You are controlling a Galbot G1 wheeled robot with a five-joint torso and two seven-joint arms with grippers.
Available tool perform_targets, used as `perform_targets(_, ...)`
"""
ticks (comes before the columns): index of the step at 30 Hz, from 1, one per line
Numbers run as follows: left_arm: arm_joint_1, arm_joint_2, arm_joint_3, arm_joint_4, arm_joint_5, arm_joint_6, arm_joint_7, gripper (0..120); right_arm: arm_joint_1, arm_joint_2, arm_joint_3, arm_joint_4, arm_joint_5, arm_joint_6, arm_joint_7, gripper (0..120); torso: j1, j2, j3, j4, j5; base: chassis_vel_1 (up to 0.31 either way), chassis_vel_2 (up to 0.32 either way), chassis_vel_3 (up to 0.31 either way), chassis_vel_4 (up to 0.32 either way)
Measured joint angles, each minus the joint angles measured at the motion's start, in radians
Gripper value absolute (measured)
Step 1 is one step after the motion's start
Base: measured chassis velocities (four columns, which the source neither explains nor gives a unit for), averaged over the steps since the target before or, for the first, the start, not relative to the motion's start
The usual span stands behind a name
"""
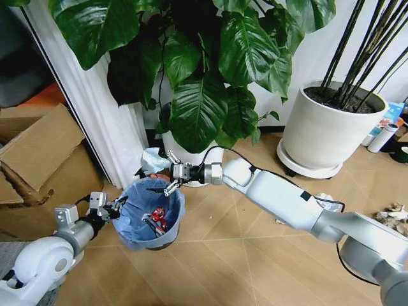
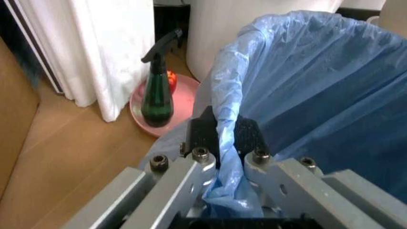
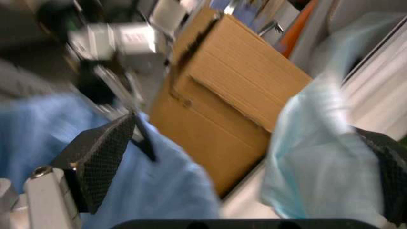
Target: Pick up the trash bin and place the garbage on the floor into it.
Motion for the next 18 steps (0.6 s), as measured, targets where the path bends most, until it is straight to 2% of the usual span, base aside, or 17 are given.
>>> perform_targets(18, -0.013, -0.007, -0.004, 0.013, -0.003, 0.002, -0.014, 0, -0.028, -0.034, -0.045, 0.057, 0.076, -0.013, -0.064, 100, 0.000, 0.000, 0.000, 0.0000, 0.0000, 0.000, 0.000, 0.000, 0.000)
